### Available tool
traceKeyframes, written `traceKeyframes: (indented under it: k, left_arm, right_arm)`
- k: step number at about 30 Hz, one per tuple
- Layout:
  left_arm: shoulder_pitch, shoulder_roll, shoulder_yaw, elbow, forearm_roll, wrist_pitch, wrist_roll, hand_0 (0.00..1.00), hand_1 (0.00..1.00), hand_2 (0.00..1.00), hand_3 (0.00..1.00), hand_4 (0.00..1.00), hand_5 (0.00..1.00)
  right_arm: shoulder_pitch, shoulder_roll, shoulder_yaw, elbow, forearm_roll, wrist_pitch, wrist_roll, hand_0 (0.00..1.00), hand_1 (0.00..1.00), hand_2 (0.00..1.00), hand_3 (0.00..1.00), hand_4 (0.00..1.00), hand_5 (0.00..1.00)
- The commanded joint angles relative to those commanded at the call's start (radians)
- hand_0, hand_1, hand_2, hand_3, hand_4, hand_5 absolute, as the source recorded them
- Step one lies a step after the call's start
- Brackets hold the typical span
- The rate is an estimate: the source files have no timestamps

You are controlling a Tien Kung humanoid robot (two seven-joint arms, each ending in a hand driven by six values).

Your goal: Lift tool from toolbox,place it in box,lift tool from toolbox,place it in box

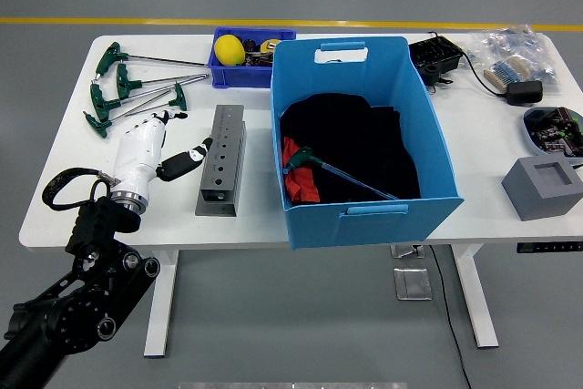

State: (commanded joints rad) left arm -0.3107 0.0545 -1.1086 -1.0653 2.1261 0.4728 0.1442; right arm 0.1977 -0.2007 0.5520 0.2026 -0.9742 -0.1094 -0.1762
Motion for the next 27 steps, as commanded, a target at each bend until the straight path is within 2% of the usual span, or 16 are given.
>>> traceKeyframes:
  k: [5,6,7,19,27]
  left_arm:
    - [-0.016,-0.004,0.065,0.037,0.008,0.030,-0.017,0.760,0.818,0.893,0.870,0.951,0.623]
    - [-0.018,-0.005,0.074,0.042,0.013,0.030,-0.018,0.765,0.820,0.896,0.899,0.998,0.600]
    - [-0.020,-0.007,0.081,0.048,0.018,0.029,-0.018,0.765,0.820,0.896,0.899,0.998,0.600]
    - [-0.033,-0.002,0.129,0.105,0.087,0.018,0.000,0.772,0.837,0.916,0.924,0.998,0.554]
    - [-0.067,-0.017,0.178,0.175,0.070,0.054,0.005,0.781,0.856,0.936,0.940,0.998,0.547]
  right_arm:
    - [0.002,0.000,0.001,0.000,-0.005,0.002,0.000,0.646,0.601,0.672,0.534,0.782,0.598]
    - [0.002,0.000,0.000,0.001,-0.005,0.002,0.000,0.647,0.601,0.672,0.534,0.781,0.596]
    - [0.003,0.000,-0.001,0.001,-0.004,0.002,0.000,0.647,0.601,0.672,0.534,0.781,0.596]
    - [0.005,0.000,-0.003,0.000,0.000,0.001,0.001,0.647,0.601,0.672,0.533,0.779,0.596]
    - [0.008,0.000,-0.005,0.001,-0.001,0.001,0.002,0.648,0.601,0.672,0.533,0.779,0.595]
